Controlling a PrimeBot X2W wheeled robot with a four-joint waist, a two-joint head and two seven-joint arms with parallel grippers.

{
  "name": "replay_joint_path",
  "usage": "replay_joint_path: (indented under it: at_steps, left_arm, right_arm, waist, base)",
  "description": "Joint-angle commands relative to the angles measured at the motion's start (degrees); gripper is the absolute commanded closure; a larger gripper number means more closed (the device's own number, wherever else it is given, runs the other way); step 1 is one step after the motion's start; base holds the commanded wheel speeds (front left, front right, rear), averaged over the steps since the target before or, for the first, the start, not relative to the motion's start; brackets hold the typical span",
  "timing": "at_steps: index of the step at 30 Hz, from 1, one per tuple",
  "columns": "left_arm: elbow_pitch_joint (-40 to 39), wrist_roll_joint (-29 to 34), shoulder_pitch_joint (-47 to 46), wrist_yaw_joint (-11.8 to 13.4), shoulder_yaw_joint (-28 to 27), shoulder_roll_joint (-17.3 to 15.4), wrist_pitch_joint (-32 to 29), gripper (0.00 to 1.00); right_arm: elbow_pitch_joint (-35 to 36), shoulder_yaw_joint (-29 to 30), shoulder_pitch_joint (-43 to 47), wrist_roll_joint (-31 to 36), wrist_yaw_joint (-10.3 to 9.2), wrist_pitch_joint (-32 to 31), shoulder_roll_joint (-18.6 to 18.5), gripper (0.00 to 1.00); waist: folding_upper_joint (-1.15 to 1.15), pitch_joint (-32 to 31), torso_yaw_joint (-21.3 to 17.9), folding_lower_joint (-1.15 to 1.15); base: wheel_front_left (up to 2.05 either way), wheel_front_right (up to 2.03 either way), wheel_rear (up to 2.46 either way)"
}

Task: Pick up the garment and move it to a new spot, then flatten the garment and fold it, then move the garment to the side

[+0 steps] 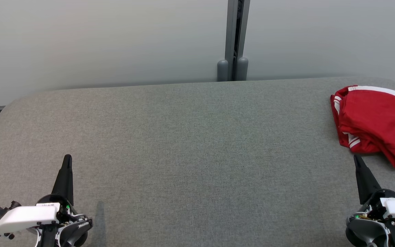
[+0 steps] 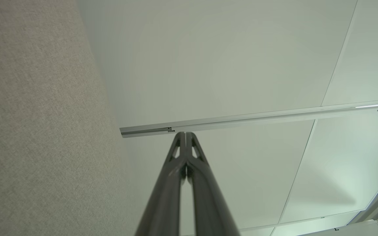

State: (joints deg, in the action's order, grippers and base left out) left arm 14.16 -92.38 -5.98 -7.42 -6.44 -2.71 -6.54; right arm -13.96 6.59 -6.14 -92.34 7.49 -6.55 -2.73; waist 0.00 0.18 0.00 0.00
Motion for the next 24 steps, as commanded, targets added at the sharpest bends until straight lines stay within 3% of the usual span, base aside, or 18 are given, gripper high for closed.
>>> replay_joint_path:
  at_steps: [1,24]
  left_arm:
    - [-0.2,-0.1,-0.6,-0.2,-0.2,-0.3,-0.2,1.00]
    - [-0.2,-0.1,-0.6,-0.2,-0.2,-0.3,-0.2,1.00]
  right_arm:
    - [-0.1,0.0,-0.2,-0.1,0.01,-0.2,-0.2,1.00]
    - [-0.1,0.0,-0.2,-0.1,0.00,-0.2,-0.2,1.00]
  waist:
    - [0.00,0.0,0.0,0.00]
    - [0.00,0.0,0.0,0.00]
  base:
    - [0.00,0.00,0.00]
    - [0.00,0.00,0.00]
